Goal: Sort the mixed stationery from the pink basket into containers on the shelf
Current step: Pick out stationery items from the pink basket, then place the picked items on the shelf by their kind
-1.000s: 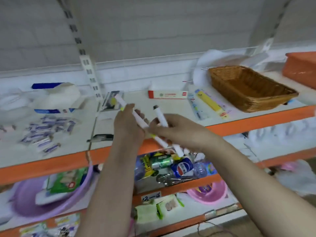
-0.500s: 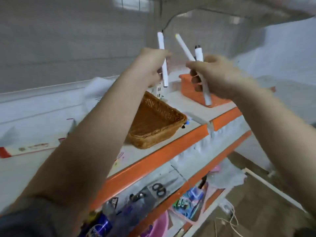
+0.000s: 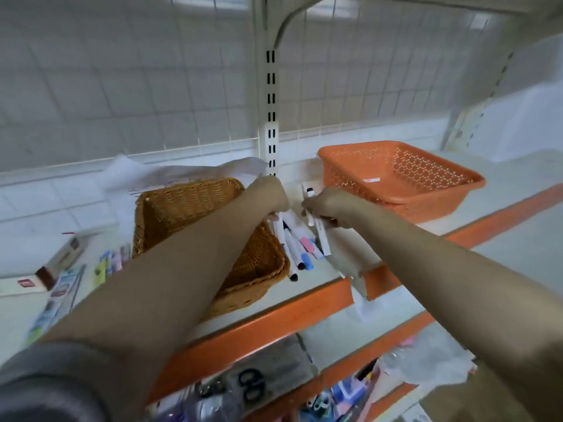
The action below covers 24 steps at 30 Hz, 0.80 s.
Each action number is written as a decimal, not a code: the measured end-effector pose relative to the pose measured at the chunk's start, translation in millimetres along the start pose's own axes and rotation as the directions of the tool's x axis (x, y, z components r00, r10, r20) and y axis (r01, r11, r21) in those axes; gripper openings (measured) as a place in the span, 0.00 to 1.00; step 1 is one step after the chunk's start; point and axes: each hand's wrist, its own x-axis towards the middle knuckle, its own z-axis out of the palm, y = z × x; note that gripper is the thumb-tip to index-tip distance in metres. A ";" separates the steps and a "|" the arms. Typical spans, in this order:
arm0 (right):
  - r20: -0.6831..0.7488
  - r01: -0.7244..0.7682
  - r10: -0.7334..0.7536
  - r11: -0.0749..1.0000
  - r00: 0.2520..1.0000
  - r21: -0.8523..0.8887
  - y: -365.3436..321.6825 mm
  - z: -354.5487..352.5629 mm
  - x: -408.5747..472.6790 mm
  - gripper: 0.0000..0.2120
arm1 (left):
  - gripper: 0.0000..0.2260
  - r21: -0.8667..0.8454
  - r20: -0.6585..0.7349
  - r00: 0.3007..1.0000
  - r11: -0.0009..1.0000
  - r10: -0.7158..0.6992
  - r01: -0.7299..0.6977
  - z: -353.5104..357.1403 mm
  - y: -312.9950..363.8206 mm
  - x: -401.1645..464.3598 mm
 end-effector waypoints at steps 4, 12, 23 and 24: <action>0.141 0.116 -0.100 0.987 0.985 -0.113 11.1 -4.8 17.4 0.13 | 0.11 -0.002 -0.162 0.987 1.000 -0.014 0.014 6.6 2.4 -10.6; 0.091 0.606 -0.601 0.775 0.794 -0.177 -20.0 -19.0 -11.2 0.14 | 0.11 -0.319 -0.426 0.843 0.926 -0.330 0.201 -2.4 -15.8 -82.3; 0.256 0.903 -0.873 0.429 0.415 0.000 -90.2 132.7 -175.9 0.12 | 0.14 -0.466 -0.588 0.430 0.722 -0.685 0.512 1.7 -175.7 -319.4; 0.291 0.904 -0.867 0.428 0.404 0.018 -96.3 156.1 -194.8 0.13 | 0.14 -0.460 -0.593 0.396 0.699 -0.701 0.547 1.9 -195.8 -344.2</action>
